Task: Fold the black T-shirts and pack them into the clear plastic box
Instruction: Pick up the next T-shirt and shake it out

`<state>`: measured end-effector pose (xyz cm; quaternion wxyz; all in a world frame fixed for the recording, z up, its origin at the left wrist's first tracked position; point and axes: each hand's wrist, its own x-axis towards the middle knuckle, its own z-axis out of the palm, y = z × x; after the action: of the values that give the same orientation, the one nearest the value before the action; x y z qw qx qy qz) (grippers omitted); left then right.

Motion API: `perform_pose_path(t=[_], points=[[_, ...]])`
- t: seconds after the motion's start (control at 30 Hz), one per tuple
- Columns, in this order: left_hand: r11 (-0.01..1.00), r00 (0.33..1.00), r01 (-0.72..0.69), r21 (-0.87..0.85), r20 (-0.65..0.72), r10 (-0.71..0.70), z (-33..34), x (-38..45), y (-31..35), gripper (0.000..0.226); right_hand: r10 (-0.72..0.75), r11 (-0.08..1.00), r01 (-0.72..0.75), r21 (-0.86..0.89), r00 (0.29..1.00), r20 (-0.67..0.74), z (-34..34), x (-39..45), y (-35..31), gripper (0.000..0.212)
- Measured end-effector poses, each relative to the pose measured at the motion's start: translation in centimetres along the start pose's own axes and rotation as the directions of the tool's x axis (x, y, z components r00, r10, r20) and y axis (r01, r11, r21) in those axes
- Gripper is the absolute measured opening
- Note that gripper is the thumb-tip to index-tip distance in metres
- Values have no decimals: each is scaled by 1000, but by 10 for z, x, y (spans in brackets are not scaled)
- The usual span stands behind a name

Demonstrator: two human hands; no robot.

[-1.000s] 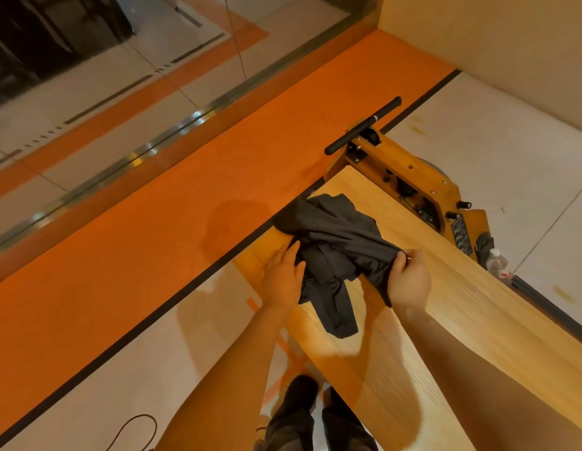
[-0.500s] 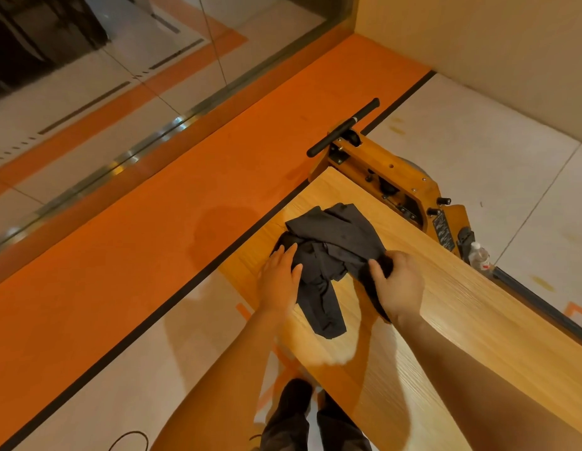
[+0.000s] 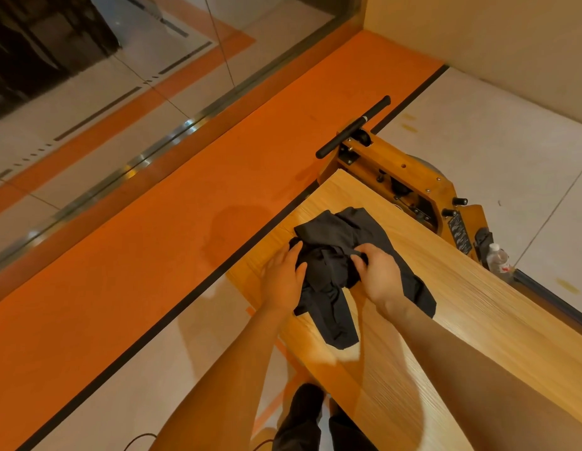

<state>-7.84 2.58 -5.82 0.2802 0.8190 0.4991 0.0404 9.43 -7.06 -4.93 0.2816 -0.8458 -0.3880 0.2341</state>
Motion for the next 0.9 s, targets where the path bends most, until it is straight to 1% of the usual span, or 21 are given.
perform_pose_path(t=[0.07, 0.17, 0.2, 0.27, 0.3, 0.33, 0.37, 0.43, 0.5, 0.6, 0.73, 0.8, 0.9], points=[[1000, 1000, 3, -30, 4, -3, 2, 4, 3, 49, 6, 997, -9, 81, 999, 32, -7, -4, -3, 15], [994, 1000, 20, -103, -10, -21, 5, 8, 12, 47, -33, 994, 25, 102, 997, 77, -13, -13, -3, 12], [992, 999, 31, -124, -12, -33, 6, 9, 15, 46, -41, 994, 31, 104, 994, 101, -14, -17, -1, 15], [989, 998, 52, -139, -10, -54, 7, 8, 19, 46, -58, 995, 46, 92, 990, 125, -16, -22, 0, 34], [989, 998, 56, -137, -8, -57, 7, 8, 20, 46, -70, 995, 62, 77, 992, 109, -17, -22, 0, 43], [989, 998, 55, -137, -4, -56, 7, 6, 19, 46, -88, 995, 83, 58, 993, 76, -18, -20, -2, 46], [989, 998, 55, -139, 0, -56, 7, 5, 18, 46, -108, 994, 107, 39, 994, 35, -20, -15, -4, 43], [989, 998, 62, -136, 4, -62, 5, 3, 13, 47, -126, 992, 127, 14, 992, -20, -21, 2, -11, 27], [991, 997, 73, -109, -7, -75, 3, 2, 8, 48, -154, 988, 153, -17, 988, -7, -20, 25, -22, 21], [993, 995, 92, -81, -22, -94, -1, 2, 3, 49, -202, 974, 214, -76, 969, 140, -12, 60, -40, 21], [986, 989, 140, -91, -24, -143, -3, 3, 2, 50, -221, 948, 291, -130, 893, 391, 5, 95, -63, 22], [983, 987, 155, -102, -31, -159, -4, 4, 5, 50, -220, 926, 336, -174, 852, 475, 14, 106, -70, 28], [976, 982, 180, -120, -35, -185, -3, 4, 9, 50, -185, 867, 407, -289, 799, 572, 27, 119, -72, 36]])
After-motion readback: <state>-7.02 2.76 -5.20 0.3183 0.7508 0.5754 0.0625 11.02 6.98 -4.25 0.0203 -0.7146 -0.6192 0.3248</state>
